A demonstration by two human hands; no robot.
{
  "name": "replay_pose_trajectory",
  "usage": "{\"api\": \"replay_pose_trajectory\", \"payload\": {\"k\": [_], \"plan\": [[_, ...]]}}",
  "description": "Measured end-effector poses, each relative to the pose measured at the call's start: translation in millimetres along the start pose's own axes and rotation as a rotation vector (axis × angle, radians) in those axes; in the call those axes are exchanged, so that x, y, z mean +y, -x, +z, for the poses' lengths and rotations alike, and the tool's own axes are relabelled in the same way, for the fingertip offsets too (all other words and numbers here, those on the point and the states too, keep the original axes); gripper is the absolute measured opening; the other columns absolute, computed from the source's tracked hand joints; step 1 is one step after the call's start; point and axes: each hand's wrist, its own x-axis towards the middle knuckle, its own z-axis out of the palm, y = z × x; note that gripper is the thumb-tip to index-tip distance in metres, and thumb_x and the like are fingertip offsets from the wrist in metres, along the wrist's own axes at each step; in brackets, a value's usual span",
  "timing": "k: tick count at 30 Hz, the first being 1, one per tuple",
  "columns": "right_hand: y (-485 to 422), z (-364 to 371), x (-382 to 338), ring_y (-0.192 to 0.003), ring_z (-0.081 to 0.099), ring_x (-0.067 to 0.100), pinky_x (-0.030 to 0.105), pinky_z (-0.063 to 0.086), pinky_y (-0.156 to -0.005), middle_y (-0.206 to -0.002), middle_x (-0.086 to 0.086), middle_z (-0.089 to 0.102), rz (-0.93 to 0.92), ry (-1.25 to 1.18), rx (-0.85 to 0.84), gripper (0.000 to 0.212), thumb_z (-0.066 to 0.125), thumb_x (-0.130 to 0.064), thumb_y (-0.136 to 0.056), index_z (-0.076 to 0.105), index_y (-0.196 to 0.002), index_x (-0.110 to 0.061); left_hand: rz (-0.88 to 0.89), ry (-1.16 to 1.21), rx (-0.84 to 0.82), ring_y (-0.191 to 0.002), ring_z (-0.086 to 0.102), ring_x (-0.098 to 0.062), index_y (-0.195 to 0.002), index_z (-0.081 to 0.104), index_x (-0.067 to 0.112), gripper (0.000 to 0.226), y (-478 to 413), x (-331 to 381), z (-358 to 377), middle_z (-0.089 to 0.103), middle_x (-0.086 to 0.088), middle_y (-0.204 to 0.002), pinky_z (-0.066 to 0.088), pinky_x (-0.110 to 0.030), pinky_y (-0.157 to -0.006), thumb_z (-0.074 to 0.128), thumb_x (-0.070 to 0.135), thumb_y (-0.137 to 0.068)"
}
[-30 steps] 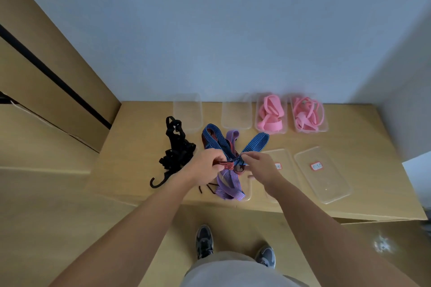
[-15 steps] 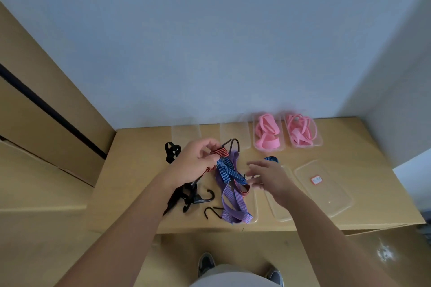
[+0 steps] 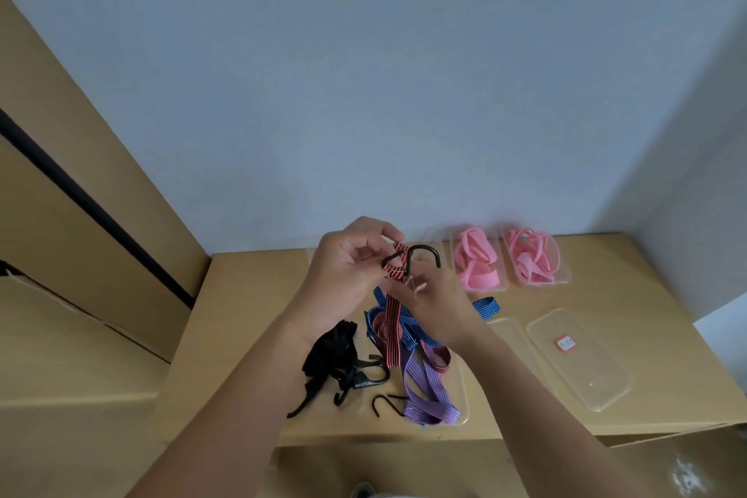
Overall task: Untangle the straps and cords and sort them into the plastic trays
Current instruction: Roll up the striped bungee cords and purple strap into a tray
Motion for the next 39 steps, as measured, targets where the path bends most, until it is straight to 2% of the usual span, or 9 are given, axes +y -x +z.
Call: {"api": "replay_pose_trajectory", "payload": {"k": [7, 13, 16, 19, 23, 28, 31, 36, 39], "plan": [[-13, -25, -41, -0.078, 0.066, 0.014, 0.029, 0.049, -0.067, -0.084, 0.0, 0.072, -0.084, 0.037, 0.231, 0.016, 0.058, -0.017, -0.099, 0.072, -0.092, -0.016, -0.058, 0.379, 0.003, -0.077, 0.069, -0.027, -0.069, 0.071, 0.007, 0.04, 0, 14, -3, 0.066, -0.006, -0.092, 0.059, -0.035, -0.064, 0.052, -0.023, -0.086], [-24, -44, -75, -0.077, 0.066, 0.009, 0.032, 0.052, -0.066, -0.086, -0.004, 0.074, -0.118, 0.134, 0.371, 0.028, 0.052, -0.003, -0.092, 0.074, -0.096, -0.02, -0.248, 0.457, -0.155, -0.076, 0.068, -0.035, -0.082, 0.055, 0.004, 0.008, 6, 25, -10, 0.065, -0.025, -0.091, 0.056, -0.035, -0.052, 0.059, 0.007, -0.088], [-30, -45, -82, -0.076, 0.067, 0.008, 0.034, 0.052, -0.064, -0.085, -0.007, 0.074, -0.127, 0.178, 0.423, 0.03, 0.051, -0.004, -0.091, 0.075, -0.098, -0.02, -0.26, 0.356, -0.157, -0.077, 0.07, -0.034, -0.093, 0.047, 0.008, 0.025, 8, 20, -11, 0.072, -0.022, -0.099, 0.059, -0.035, -0.06, 0.067, -0.007, -0.09], [-35, -44, -83, -0.061, 0.06, -0.004, 0.013, 0.038, -0.052, -0.072, -0.021, 0.065, -0.102, 0.177, 0.45, 0.036, 0.048, 0.0, -0.09, 0.074, -0.095, -0.024, -0.266, 0.324, -0.207, -0.088, 0.073, -0.038, -0.108, 0.048, 0.005, 0.022, 9, 16, -15, 0.074, -0.021, -0.109, 0.06, -0.041, -0.077, 0.057, -0.011, -0.096], [-38, -46, -74, -0.057, 0.056, -0.013, 0.008, 0.038, -0.051, -0.069, -0.023, 0.059, -0.018, 0.196, 0.467, 0.036, 0.046, 0.002, -0.091, 0.074, -0.101, -0.018, -0.25, 0.26, -0.322, -0.107, 0.072, -0.035, -0.125, 0.057, 0.006, 0.036, 10, 17, -26, 0.075, -0.015, -0.115, 0.057, -0.042, -0.096, 0.057, -0.013, -0.095], [-38, -43, -71, -0.085, 0.069, 0.005, 0.023, 0.053, -0.068, -0.095, -0.011, 0.072, 0.05, 0.256, 0.305, 0.044, 0.045, 0.0, -0.093, 0.069, -0.114, -0.029, -0.184, 0.153, -0.246, -0.102, 0.075, -0.028, -0.113, 0.067, 0.009, 0.036, -3, 30, -28, 0.079, -0.009, -0.104, 0.059, -0.043, -0.092, 0.077, -0.006, -0.082], [-40, -47, -73, -0.098, 0.068, 0.011, 0.03, 0.054, -0.081, -0.103, -0.009, 0.073, 0.019, 0.125, 0.141, 0.045, 0.046, 0.002, -0.094, 0.065, -0.108, -0.037, -0.086, 0.1, -0.127, -0.089, 0.076, -0.018, -0.098, 0.073, 0.01, 0.027, -21, 39, -25, 0.08, -0.006, -0.092, 0.058, -0.028, -0.082, 0.084, -0.001, -0.076], [-43, -53, -74, -0.095, 0.072, 0.019, 0.035, 0.057, -0.086, -0.097, 0.0, 0.074, -0.119, -0.17, -0.075, 0.022, 0.049, -0.001, -0.103, 0.064, -0.109, -0.016, -0.051, 0.262, -0.003, -0.06, 0.06, -0.016, -0.069, 0.075, 0.021, 0.015, -55, 55, -15, 0.07, -0.006, -0.07, 0.051, -0.025, -0.06, 0.086, 0.013, -0.063], [-47, -63, -73, -0.074, 0.071, 0.025, 0.042, 0.057, -0.074, -0.081, 0.007, 0.069, -0.076, -0.309, -0.172, 0.014, 0.045, -0.002, -0.105, 0.056, -0.112, -0.008, -0.092, 0.339, 0.092, -0.067, 0.066, -0.02, -0.07, 0.07, 0.014, 0.013, -72, 65, -8, 0.07, -0.003, -0.074, 0.054, -0.026, -0.064, 0.082, 0.016, -0.065]]}}
